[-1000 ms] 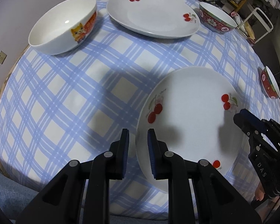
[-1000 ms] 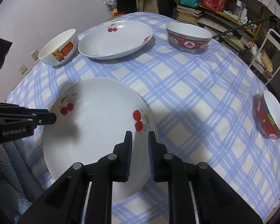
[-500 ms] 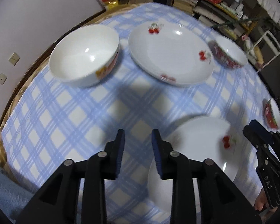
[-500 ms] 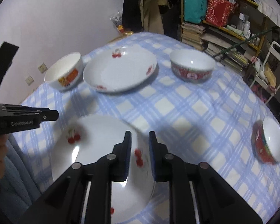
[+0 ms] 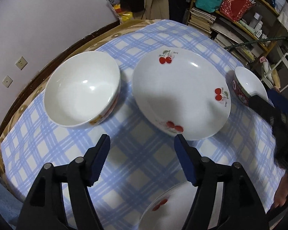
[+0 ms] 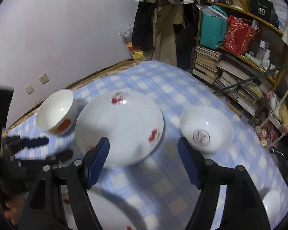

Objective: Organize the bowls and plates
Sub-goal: 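Withdraw both tools up from the stacked plates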

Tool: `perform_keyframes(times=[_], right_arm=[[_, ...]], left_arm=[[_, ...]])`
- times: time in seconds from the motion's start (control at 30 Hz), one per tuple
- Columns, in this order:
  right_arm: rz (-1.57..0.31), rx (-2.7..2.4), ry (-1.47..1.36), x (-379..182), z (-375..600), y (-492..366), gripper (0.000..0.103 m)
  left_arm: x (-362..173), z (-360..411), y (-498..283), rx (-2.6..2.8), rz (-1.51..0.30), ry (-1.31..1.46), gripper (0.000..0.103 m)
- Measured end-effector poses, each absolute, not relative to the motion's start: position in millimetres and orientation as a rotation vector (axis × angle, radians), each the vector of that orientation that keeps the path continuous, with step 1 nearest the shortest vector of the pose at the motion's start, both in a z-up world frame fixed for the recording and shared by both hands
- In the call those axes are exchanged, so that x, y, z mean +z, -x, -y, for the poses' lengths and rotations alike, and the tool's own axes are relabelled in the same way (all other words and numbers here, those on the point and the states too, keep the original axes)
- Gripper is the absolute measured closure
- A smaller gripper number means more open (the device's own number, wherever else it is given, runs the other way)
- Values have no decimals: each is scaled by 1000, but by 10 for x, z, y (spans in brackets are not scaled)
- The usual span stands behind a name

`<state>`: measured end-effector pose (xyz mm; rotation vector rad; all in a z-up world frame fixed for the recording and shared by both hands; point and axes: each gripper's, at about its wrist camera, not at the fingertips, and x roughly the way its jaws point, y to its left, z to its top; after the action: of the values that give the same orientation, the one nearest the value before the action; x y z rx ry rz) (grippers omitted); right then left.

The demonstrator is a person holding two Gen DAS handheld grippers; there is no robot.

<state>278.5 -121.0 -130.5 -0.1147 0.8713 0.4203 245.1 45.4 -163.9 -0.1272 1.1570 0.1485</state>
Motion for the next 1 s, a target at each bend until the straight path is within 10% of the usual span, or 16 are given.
perform_keyframes(times=[1.0], right_arm=[[-1098,486,128,-1718,977,-3983,31]], left_arm=[[-2064,-688,-2790,189,-1163,362,34]])
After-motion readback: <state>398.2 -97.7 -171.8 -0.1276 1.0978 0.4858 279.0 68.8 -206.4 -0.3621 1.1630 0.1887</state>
